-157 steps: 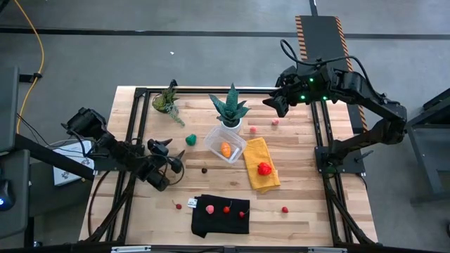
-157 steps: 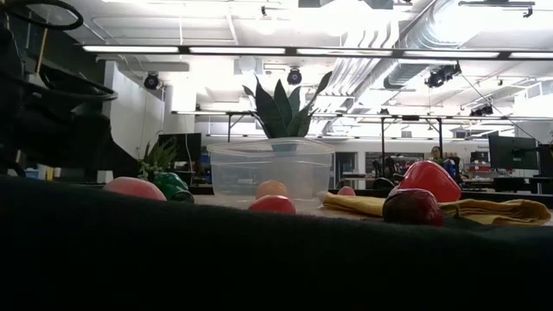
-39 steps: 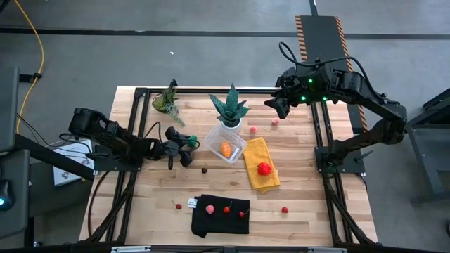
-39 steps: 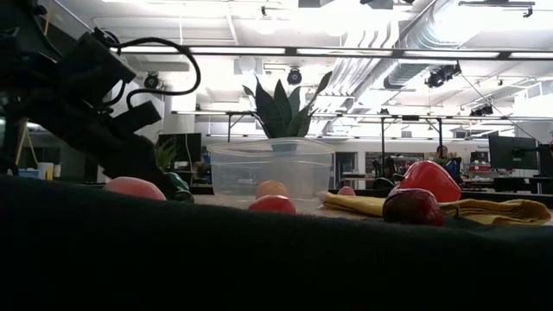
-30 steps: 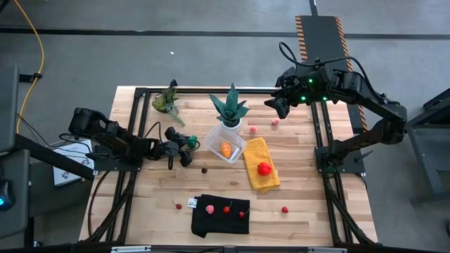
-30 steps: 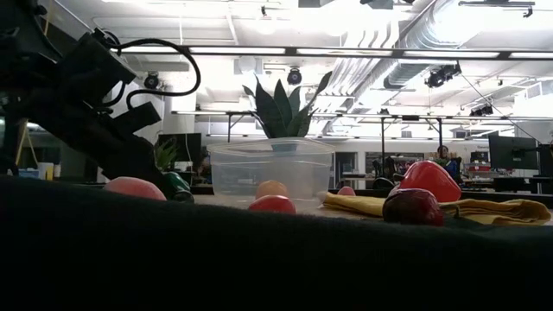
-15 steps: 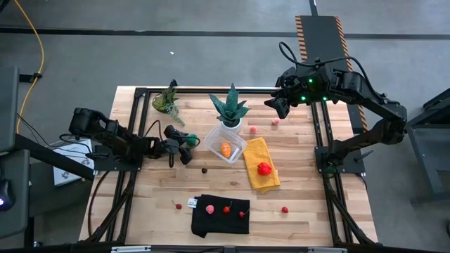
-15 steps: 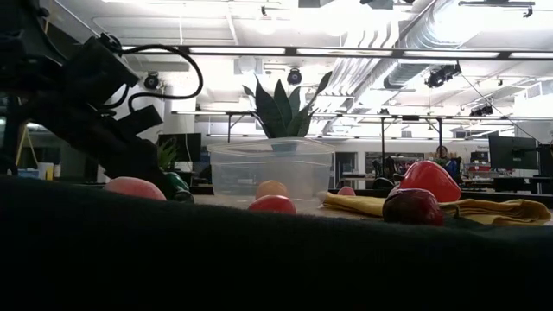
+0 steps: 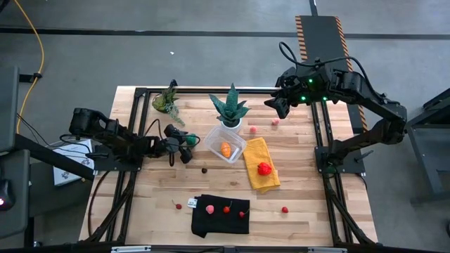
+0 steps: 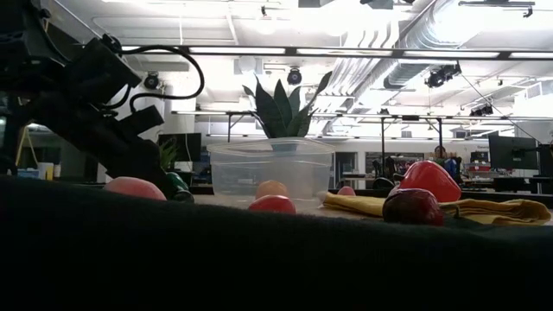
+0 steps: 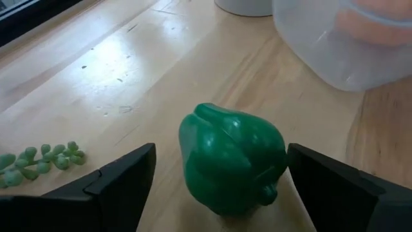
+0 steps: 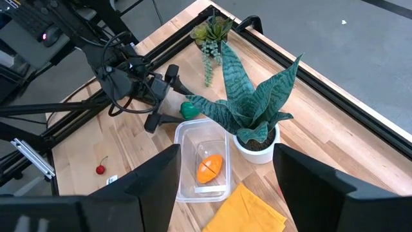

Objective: Pick and placing Produce into tupperware
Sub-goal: Put the green bell pepper into the transparent container

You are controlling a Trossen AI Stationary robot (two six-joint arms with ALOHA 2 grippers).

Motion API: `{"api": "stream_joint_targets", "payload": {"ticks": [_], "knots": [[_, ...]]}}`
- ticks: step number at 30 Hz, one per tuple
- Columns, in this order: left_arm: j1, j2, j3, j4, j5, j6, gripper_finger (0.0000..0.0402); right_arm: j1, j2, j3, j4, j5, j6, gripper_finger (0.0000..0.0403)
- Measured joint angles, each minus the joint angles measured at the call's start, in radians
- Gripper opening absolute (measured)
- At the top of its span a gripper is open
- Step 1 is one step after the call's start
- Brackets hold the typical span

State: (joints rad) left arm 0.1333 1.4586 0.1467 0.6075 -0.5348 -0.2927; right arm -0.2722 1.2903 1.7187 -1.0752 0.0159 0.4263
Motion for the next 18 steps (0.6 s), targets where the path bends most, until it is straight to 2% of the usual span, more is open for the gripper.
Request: {"api": "stream_joint_targets", "payload": {"ticks": [5, 11, 18], "knots": [[0.000, 0.026, 0.000, 0.032, 0.000, 0.001, 0.0340, 0.000, 0.000, 0.000, 0.000, 0.004, 0.000, 0.0238], [0.000, 0.172, 0.048, 0.121, 0.008, -0.004, 0.0340, 0.000, 0.000, 0.000, 0.000, 0.008, 0.003, 0.0238], [-0.003, 0.237, 0.109, 0.115, -0.055, 0.016, 0.0340, 0.000, 0.000, 0.000, 0.000, 0.008, 0.020, 0.0238]]}}
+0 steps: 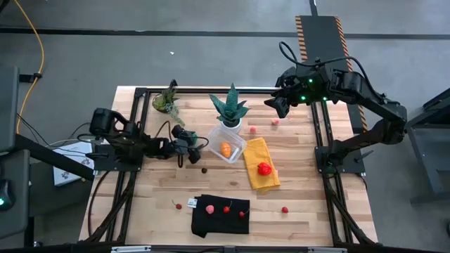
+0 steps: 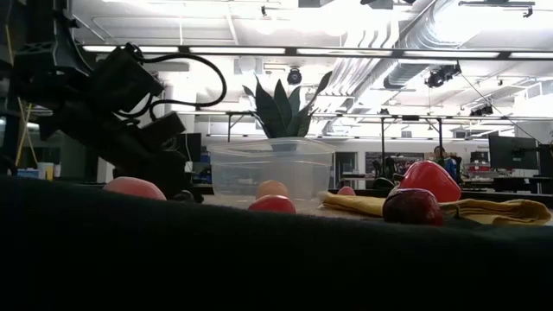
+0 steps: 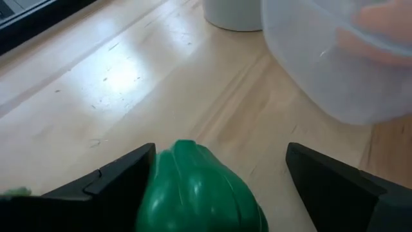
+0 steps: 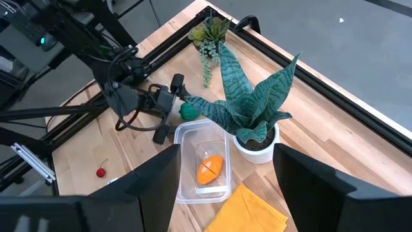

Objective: Pick and placing Produce into tupperware
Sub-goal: Put the green bell pepper into the transparent container

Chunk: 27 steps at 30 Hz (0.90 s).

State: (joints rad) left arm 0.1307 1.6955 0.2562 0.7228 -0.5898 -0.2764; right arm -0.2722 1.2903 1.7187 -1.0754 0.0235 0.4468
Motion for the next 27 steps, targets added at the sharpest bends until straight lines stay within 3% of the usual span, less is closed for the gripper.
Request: {"api": "stream_joint_targets", "payload": {"ticks": [14, 27], "knots": [[0.000, -0.002, -0.019, -0.009, 0.009, -0.066, 0.0340, 0.000, 0.000, 0.000, -0.006, 0.000, -0.006, 0.0238], [0.000, -0.103, -0.023, -0.136, 0.018, -0.062, 0.0339, 0.000, 0.000, 0.000, -0.031, 0.000, -0.008, 0.0238]]}}
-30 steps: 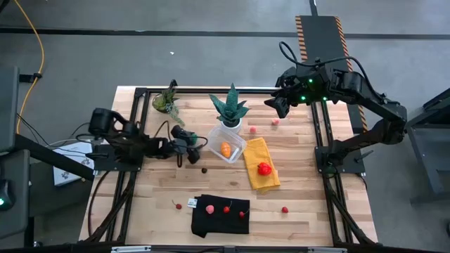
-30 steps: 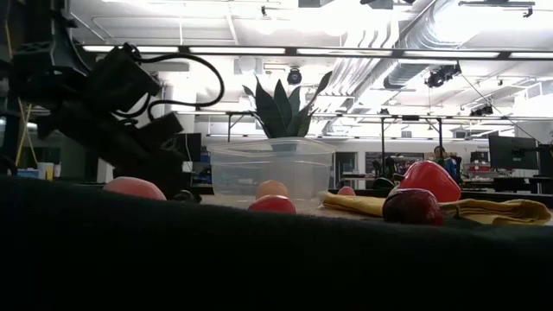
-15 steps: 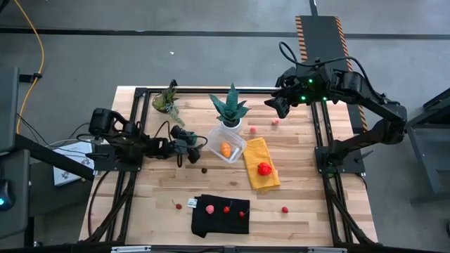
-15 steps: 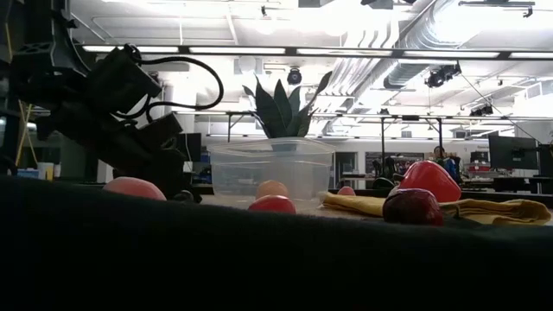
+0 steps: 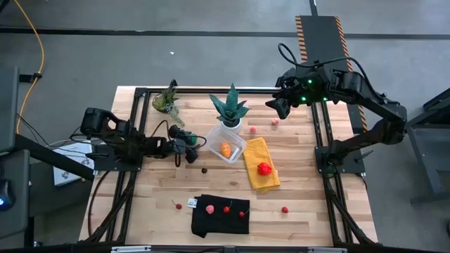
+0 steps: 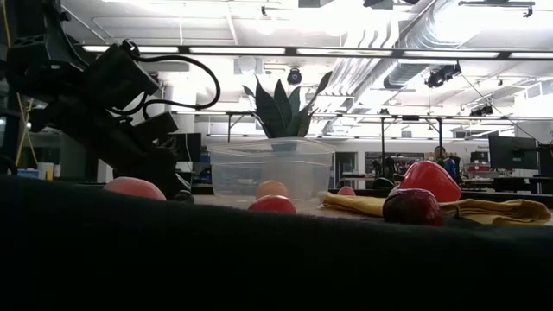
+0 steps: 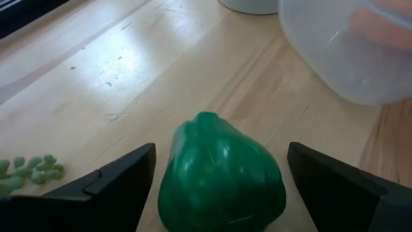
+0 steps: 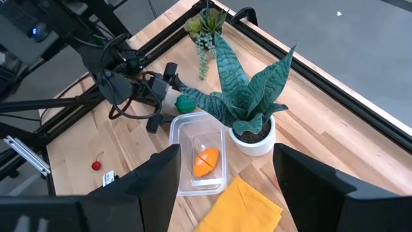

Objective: Pick and placing Produce into tupperware
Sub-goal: Put the green bell pepper into the transparent container

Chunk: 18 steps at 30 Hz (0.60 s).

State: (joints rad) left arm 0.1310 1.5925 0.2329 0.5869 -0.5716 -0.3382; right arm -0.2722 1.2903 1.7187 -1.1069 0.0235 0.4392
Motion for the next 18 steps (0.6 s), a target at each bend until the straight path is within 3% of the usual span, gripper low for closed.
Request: {"api": "stream_joint_targets", "payload": {"ticks": [8, 18], "knots": [[0.000, -0.001, 0.002, -0.018, 0.001, -0.006, 0.0330, 0.000, 0.000, 0.000, -0.005, 0.000, 0.001, 0.0238], [0.000, -0.002, 0.002, -0.016, 0.046, -0.001, 0.0230, 0.000, 0.000, 0.000, -0.007, 0.000, -0.001, 0.0238]]}}
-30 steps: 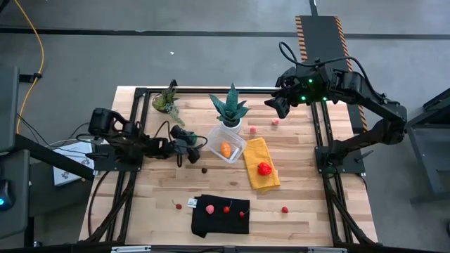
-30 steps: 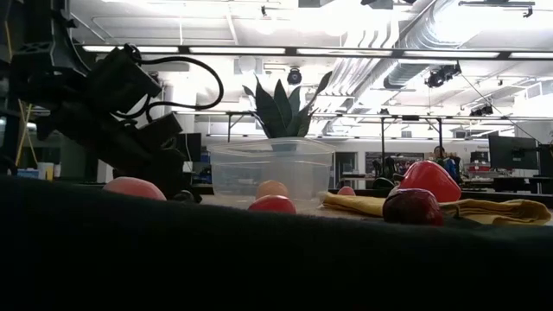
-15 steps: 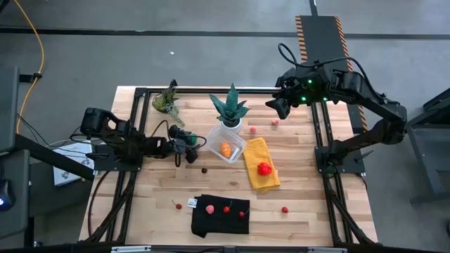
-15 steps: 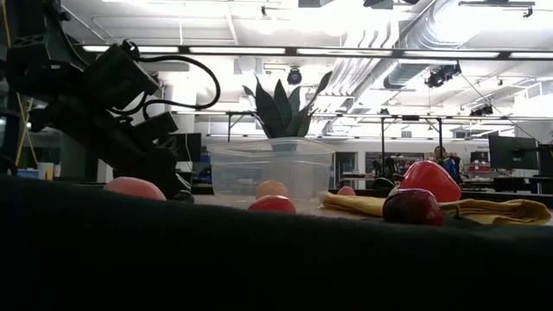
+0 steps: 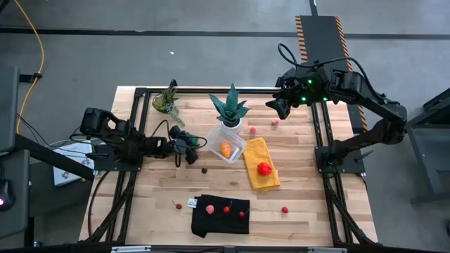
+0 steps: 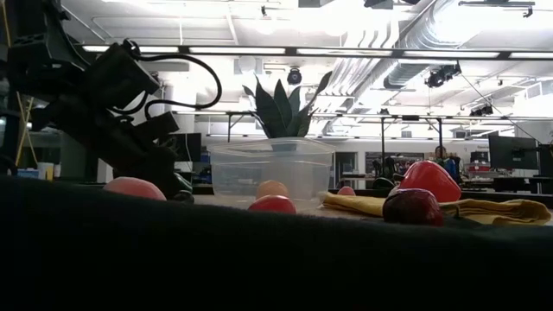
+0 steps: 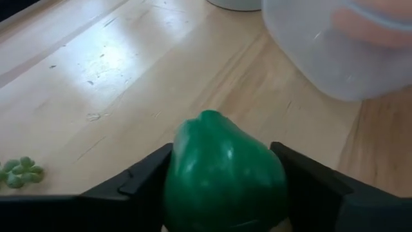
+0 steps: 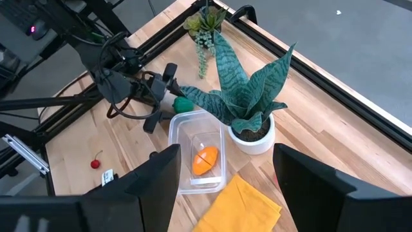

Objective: Pick and placing Produce into tupperware
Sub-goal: Put the green bell pepper into the transparent container

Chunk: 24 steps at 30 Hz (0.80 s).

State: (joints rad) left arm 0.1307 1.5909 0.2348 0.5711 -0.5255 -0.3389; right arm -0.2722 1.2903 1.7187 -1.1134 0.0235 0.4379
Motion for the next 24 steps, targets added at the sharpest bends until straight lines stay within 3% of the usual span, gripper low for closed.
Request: {"api": "stream_joint_targets", "payload": {"ticks": [5, 10, 14, 20, 24], "knots": [[0.000, 0.000, -0.001, -0.004, -0.004, 0.009, 0.0200, 0.000, 0.000, 0.000, 0.000, 0.000, 0.003, 0.0238], [0.000, -0.040, -0.003, -0.038, -0.021, 0.004, 0.0218, 0.000, 0.000, 0.000, 0.000, 0.000, 0.006, 0.0238], [0.000, -0.121, -0.005, -0.120, -0.051, 0.027, 0.0228, 0.000, 0.000, 0.000, 0.000, 0.000, 0.007, 0.0238], [0.000, -0.282, -0.004, -0.204, -0.043, 0.028, 0.0198, 0.000, 0.000, 0.000, 0.003, 0.000, 0.007, 0.0238], [0.000, -0.401, -0.004, -0.243, -0.020, 0.028, 0.0202, 0.000, 0.000, 0.000, 0.003, 0.000, 0.007, 0.0238]]}}
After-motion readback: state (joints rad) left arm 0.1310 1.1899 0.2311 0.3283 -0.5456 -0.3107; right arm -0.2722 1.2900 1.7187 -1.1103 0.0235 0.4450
